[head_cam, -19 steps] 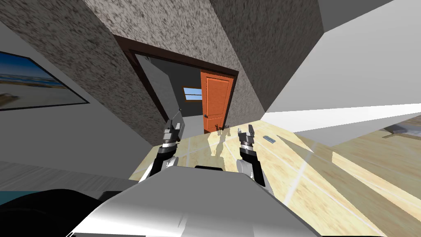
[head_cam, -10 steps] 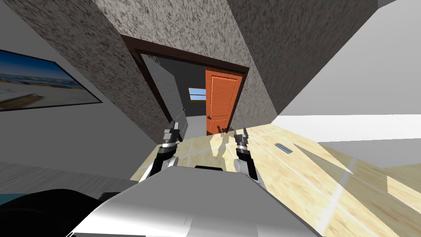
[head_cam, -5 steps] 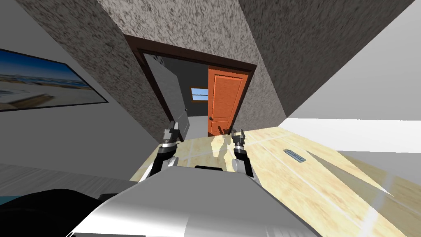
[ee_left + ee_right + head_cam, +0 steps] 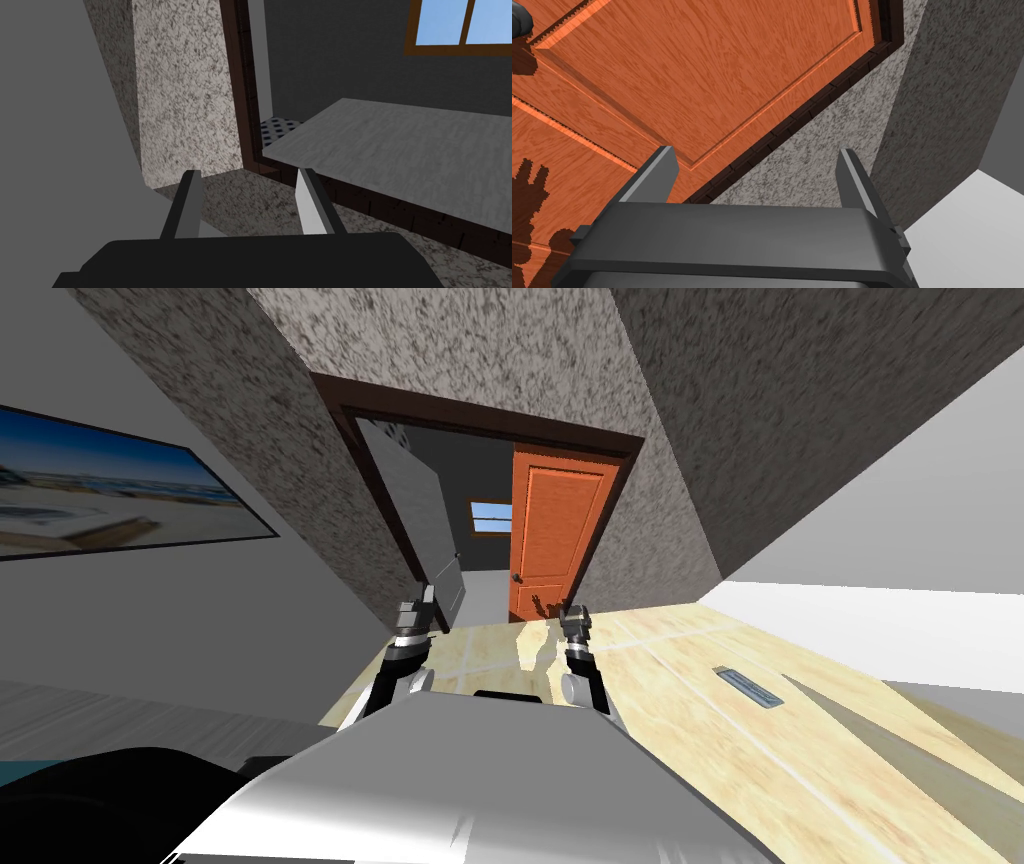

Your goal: Push the door open

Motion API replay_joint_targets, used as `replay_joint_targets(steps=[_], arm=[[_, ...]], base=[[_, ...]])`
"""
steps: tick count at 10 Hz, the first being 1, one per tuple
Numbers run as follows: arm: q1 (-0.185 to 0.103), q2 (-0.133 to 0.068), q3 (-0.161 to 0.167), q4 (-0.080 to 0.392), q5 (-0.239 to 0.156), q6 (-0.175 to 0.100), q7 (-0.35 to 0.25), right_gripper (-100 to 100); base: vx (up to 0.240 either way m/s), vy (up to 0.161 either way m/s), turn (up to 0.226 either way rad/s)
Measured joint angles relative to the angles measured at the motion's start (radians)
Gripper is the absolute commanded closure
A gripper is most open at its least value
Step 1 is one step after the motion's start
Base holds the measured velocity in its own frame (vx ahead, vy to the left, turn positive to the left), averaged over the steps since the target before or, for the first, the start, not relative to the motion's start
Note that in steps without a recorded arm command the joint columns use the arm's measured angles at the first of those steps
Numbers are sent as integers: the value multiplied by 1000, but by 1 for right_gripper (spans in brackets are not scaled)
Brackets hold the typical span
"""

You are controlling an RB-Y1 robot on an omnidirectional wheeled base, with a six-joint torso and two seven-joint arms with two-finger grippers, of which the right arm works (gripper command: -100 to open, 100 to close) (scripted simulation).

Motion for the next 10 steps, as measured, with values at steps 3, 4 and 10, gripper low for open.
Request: replay_joint_targets(steps=[3, 4, 10], arm=[[-16, -5, 13, 56, -26, -20, -46, -100], [-30, -3, 18, 89, -33, -30, -60, -100], [-75, -7, 43, 229, -88, -81, -159, -100]], base=[[96, -8, 98], [101, -24, 135], [101, -18, 100]])
